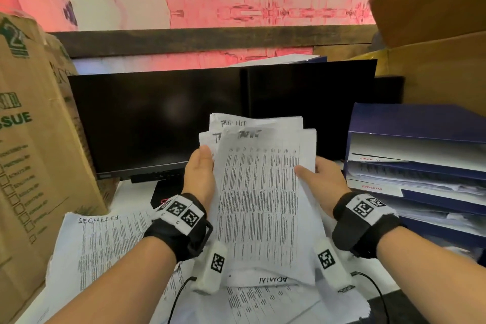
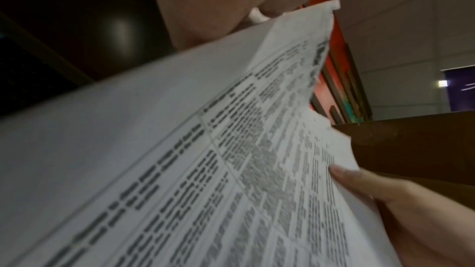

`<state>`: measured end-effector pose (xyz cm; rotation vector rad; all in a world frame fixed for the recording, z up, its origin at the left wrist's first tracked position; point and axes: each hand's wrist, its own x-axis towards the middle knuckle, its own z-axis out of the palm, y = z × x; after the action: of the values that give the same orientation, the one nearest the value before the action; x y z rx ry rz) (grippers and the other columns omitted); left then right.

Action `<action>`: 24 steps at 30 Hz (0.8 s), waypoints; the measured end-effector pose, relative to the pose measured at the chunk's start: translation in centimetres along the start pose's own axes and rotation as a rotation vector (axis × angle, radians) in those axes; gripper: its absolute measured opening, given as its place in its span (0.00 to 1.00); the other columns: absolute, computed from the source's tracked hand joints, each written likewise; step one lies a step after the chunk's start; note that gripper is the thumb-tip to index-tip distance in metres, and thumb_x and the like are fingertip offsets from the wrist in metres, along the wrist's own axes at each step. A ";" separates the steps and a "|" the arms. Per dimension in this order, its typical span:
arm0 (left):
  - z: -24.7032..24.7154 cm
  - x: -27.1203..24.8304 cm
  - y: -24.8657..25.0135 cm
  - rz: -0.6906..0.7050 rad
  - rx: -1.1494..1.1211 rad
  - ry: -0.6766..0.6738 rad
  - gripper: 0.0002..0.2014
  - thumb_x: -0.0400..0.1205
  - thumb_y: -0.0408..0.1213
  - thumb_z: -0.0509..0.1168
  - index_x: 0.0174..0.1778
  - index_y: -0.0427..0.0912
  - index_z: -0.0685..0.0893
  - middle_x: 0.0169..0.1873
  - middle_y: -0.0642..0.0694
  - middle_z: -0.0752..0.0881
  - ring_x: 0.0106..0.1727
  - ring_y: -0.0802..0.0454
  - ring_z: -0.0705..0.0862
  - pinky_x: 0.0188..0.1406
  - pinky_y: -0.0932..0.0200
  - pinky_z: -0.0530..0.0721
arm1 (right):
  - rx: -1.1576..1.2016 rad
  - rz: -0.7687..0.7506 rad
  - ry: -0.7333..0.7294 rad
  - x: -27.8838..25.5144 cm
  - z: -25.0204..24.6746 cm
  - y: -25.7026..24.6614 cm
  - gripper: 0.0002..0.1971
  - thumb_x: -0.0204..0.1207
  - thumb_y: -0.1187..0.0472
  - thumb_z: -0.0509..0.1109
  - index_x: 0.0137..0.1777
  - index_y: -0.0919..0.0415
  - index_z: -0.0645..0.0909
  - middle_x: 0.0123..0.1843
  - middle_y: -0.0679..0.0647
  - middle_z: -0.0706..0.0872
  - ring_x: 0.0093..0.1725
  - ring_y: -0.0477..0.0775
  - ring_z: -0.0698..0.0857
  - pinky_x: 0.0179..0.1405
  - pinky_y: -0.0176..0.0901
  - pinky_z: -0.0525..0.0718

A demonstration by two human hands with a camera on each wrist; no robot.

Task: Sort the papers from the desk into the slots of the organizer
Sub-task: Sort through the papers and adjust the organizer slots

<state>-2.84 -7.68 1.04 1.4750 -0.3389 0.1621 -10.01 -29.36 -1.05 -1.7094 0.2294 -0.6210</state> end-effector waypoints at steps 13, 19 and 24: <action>0.2 -2.5 -3.5 -0.025 0.132 -0.070 0.21 0.79 0.33 0.70 0.63 0.50 0.68 0.51 0.56 0.82 0.46 0.65 0.84 0.28 0.74 0.81 | 0.019 -0.111 0.040 -2.9 1.0 1.9 0.30 0.76 0.77 0.65 0.69 0.51 0.57 0.60 0.47 0.76 0.56 0.43 0.81 0.38 0.24 0.80; -0.4 -1.6 -2.9 -0.068 0.119 -0.238 0.14 0.81 0.29 0.67 0.57 0.52 0.83 0.47 0.59 0.87 0.52 0.61 0.86 0.48 0.63 0.83 | 0.031 -0.087 0.066 -1.8 0.5 1.5 0.31 0.77 0.76 0.64 0.75 0.56 0.58 0.58 0.46 0.77 0.51 0.42 0.80 0.41 0.27 0.78; -1.4 -1.2 -2.9 -0.104 0.101 -0.300 0.16 0.80 0.25 0.67 0.55 0.52 0.84 0.53 0.54 0.89 0.58 0.56 0.86 0.62 0.52 0.81 | 0.059 0.043 -0.015 -0.8 -0.6 2.2 0.35 0.75 0.76 0.64 0.78 0.53 0.56 0.66 0.53 0.77 0.64 0.56 0.80 0.61 0.49 0.82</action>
<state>-2.90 -6.44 -2.20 1.6159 -0.5009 -0.1293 -10.57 -30.04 -3.27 -1.6482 0.2346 -0.5784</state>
